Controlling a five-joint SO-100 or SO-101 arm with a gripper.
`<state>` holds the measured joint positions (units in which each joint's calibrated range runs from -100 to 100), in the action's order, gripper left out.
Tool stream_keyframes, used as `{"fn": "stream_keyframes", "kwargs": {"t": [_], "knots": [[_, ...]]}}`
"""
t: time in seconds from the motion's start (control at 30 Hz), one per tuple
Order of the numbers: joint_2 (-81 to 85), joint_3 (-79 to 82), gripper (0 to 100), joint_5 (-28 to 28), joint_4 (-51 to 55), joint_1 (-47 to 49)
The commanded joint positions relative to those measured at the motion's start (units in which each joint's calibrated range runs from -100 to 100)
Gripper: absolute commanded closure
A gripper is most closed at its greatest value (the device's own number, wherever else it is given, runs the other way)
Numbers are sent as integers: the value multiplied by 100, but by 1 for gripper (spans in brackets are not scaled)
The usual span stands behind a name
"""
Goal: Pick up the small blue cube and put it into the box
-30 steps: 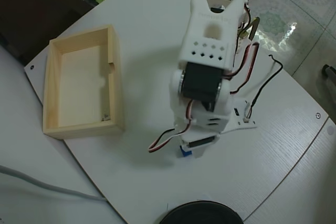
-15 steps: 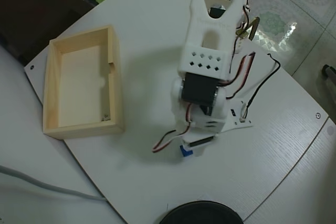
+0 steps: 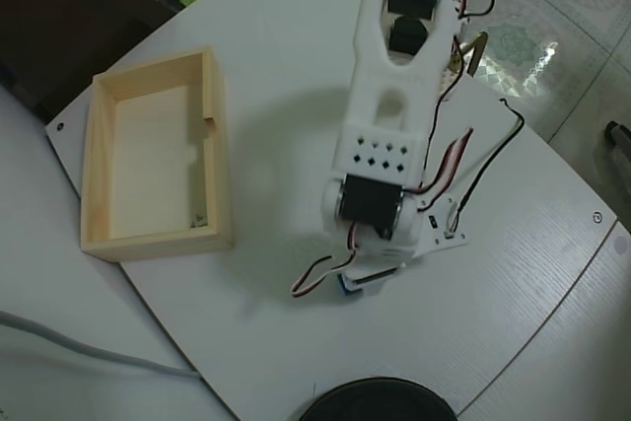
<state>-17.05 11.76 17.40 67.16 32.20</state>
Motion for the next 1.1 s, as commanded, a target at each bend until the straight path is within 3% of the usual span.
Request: {"fn": "stream_keyframes", "kwargs": {"t": [0.0, 0.7, 0.87, 1.07], "knots": [[-11, -380, 81, 27, -38, -17], [-44, -643, 81, 188, -30, -84], [-137, -570, 89, 193, -47, -84], [-552, -643, 90, 188, -98, -84]]}}
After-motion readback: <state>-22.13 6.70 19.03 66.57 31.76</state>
